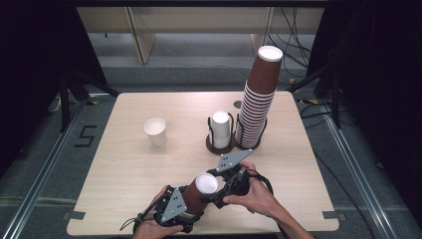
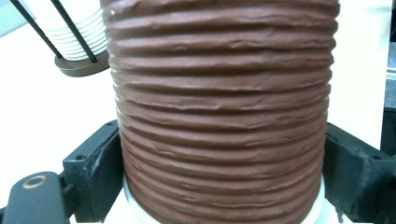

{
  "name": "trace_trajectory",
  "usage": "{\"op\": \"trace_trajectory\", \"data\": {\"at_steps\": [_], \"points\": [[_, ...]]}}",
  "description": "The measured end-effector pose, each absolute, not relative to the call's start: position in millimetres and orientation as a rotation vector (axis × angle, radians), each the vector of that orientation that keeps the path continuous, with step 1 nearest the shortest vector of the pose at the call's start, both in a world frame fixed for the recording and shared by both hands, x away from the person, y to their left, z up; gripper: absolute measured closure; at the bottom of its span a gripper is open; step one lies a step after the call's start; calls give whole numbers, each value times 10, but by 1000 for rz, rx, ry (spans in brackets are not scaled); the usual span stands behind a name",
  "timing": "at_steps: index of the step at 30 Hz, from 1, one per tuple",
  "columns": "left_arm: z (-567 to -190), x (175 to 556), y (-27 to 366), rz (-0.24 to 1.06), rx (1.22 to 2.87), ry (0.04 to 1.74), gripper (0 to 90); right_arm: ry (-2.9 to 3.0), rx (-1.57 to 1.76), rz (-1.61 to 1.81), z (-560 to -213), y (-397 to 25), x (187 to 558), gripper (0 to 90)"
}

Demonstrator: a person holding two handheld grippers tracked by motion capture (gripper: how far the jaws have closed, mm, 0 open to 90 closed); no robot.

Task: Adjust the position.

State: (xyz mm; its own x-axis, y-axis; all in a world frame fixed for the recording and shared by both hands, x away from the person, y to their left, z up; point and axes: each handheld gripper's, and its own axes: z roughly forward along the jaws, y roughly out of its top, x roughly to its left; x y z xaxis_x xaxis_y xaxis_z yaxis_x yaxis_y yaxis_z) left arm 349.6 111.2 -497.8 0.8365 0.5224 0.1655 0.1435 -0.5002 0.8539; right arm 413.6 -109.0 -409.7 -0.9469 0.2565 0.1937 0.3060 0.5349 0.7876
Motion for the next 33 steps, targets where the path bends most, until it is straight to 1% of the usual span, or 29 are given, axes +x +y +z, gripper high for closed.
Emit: {"op": "trace_trajectory", "data": {"at_steps": [3,5,7,10,13,19,22,28,33], "points": [[-4985,3490,1092,508,2086,462,120,-2690,-484,-1389,-4125,-1057,4127,173],[-4981,3479,1090,515,2103,456,120,-2697,-470,-1383,-4135,-1040,4121,217],[-4981,3484,1093,513,2106,454,117,-2701,-468,-1370,-4133,-1041,4117,226],[-5000,3497,1095,474,2044,478,74,-2680,-488,-1393,-4119,-1055,4123,236],[-5015,3512,1126,476,1961,498,41,-2667,-509,-1425,-4078,-1086,4132,241],[-5001,3526,1179,442,1798,544,37,-2586,-564,-1542,-3993,-1181,4166,242],[-4984,3521,1204,441,1747,549,37,-2536,-584,-1584,-3973,-1217,4181,242],[-4955,3518,1228,436,1669,547,35,-2439,-601,-1630,-3996,-1242,4211,241],[-4940,3496,1229,447,1666,553,39,-2412,-604,-1640,-4007,-1236,4208,242]]}}
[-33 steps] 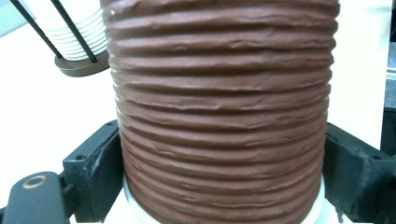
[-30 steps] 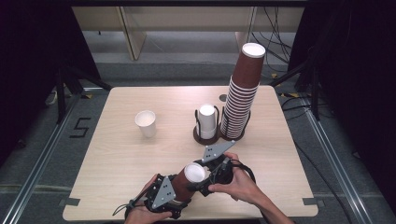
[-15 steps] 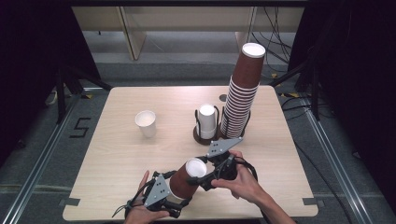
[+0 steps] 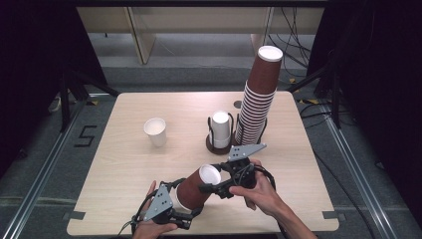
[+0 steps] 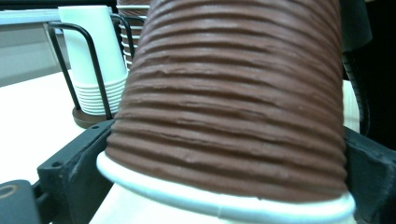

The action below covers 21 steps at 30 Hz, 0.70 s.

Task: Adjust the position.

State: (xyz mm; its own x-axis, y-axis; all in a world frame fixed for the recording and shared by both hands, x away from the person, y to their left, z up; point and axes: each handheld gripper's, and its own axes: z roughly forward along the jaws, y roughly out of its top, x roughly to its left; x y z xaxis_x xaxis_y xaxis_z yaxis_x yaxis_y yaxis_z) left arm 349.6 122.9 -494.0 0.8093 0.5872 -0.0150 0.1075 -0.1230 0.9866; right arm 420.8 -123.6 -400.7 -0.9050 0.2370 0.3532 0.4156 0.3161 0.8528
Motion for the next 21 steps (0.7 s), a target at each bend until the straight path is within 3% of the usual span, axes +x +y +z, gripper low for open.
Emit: {"op": "trace_trajectory", "data": {"at_steps": [6,13,21], "points": [[-4917,3515,1240,476,1708,508,83,-2408,-603,-1628,-4017,-1252,4225,234],[-4881,3514,1224,508,1858,480,114,-2577,-504,-1509,-3976,-1248,4194,153],[-4865,3485,1198,548,2064,394,121,-2837,-290,-1303,-3913,-1256,4122,158]]}}
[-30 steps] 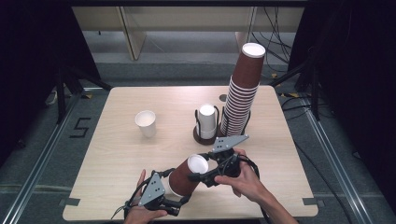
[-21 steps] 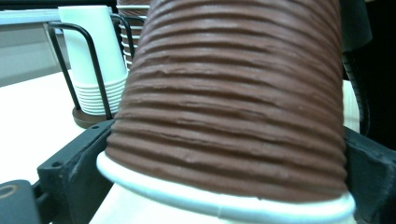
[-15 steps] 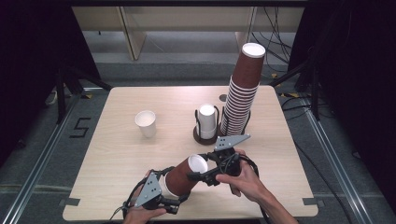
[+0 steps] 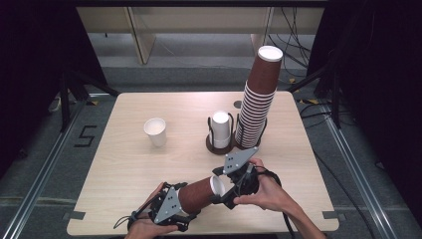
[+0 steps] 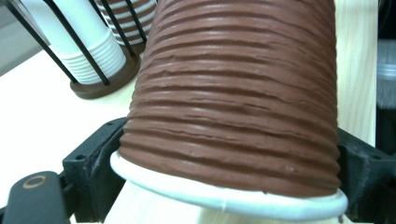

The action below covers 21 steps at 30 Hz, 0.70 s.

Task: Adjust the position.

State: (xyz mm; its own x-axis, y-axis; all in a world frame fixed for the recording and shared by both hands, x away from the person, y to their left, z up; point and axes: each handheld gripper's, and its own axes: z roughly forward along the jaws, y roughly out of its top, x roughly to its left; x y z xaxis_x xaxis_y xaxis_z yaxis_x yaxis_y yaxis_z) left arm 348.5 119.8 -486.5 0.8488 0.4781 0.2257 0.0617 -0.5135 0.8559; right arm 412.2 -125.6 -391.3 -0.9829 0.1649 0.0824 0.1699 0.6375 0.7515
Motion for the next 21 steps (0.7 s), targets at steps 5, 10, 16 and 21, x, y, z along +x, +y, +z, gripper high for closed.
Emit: {"op": "trace_trajectory", "data": {"at_steps": [5,10,16,21], "points": [[-4850,3461,1164,564,2137,342,123,-2920,-205,-1200,-3939,-1219,4078,162],[-4806,3440,1153,578,2184,299,123,-2970,-132,-1098,-3997,-1142,4030,165],[-4793,3413,1130,576,2205,279,124,-3012,-69,-995,-4066,-1063,3990,163],[-4794,3413,1129,575,2203,278,124,-3027,-70,-932,-4127,-1019,3967,171]]}}
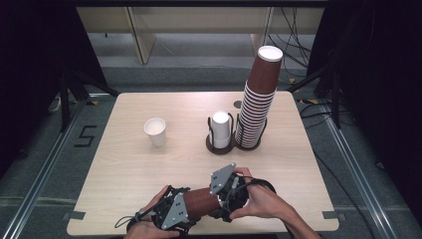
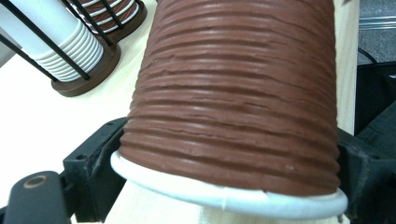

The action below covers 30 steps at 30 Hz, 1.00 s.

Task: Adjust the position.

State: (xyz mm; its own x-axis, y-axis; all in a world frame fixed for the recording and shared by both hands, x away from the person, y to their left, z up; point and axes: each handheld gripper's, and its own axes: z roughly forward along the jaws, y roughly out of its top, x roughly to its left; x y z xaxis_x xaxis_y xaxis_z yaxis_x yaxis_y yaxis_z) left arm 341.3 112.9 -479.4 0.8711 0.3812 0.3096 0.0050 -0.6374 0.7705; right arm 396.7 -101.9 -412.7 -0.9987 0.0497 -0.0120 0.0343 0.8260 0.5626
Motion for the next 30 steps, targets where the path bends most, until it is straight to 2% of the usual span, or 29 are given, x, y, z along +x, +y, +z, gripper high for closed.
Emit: {"op": "trace_trajectory", "data": {"at_steps": [6,11,22,30], "points": [[-4792,3421,1139,572,2204,265,118,2984,41,912,-4157,-1018,3979,216],[-4835,3435,1176,521,2059,299,63,2986,9,989,-4114,-1087,4039,225],[-4766,3472,1299,323,1765,372,41,2975,49,1281,-4032,-1280,4109,231],[-4753,3464,1317,312,1716,369,38,2967,55,1416,-4029,-1337,4153,233]]}}
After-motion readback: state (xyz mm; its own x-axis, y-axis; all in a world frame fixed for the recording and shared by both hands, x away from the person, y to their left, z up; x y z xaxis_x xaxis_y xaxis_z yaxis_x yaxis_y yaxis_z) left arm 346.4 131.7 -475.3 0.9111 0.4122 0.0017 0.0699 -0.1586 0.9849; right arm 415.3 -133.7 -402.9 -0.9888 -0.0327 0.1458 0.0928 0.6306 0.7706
